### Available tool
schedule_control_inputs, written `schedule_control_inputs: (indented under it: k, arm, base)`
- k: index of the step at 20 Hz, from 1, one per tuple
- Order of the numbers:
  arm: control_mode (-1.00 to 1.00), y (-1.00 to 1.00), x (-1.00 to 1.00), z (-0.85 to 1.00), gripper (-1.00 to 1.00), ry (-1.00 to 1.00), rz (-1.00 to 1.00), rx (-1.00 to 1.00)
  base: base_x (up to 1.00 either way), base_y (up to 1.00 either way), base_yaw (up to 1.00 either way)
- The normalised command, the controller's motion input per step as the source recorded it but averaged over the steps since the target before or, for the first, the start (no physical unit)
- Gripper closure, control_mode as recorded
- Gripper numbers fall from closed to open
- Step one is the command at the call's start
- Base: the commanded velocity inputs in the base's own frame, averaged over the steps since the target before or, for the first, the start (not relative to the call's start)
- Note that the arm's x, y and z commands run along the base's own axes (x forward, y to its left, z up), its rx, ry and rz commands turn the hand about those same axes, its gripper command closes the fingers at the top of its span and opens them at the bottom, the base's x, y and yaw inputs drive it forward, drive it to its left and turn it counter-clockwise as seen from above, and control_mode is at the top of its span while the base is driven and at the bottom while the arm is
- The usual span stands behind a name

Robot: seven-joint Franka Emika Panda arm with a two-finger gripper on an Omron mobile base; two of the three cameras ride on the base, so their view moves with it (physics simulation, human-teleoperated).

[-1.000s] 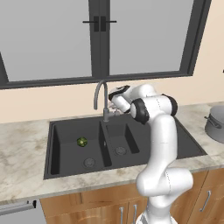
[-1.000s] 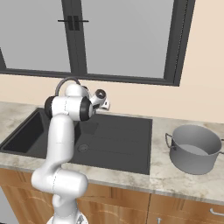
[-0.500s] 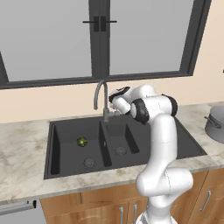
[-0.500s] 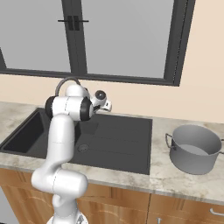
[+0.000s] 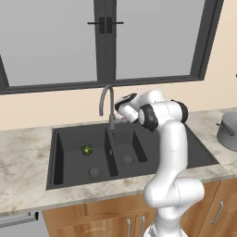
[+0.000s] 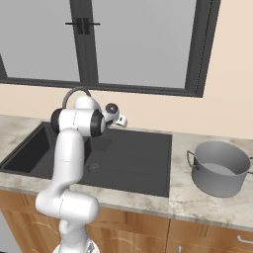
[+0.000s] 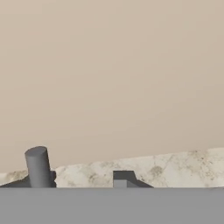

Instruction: Dump the broccoli from the pot into the sink. Then turn on the water and wash the broccoli. Then turn off the water and put the broccoli back in the pot.

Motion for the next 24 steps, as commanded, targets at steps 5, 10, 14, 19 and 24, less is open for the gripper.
schedule_control_inputs:
  k: [5,10,14,19,24]
  arm:
    - [-1.00,-0.73,0.00,-0.16,1.00,0.01,-0.09,0.00]
    - [-1.00,-0.71,0.01,-0.20,1.00,0.03,-0.08,0.00]
    - [-1.00,-0.68,0.02,-0.21,1.00,0.03,-0.08,0.00]
    - [-1.00,-0.34,0.00,-0.08,-1.00,0.02,-0.03,0.04]
    - [-1.00,-0.15,0.00,0.03,-1.00,0.00,0.00,0.09]
  base:
    - [0.00,0.00,0.00]
    - [0.00,0.00,0.00]
    - [0.00,0.00,0.00]
    - [0.00,0.00,0.00]
    - [0.00,0.00,0.00]
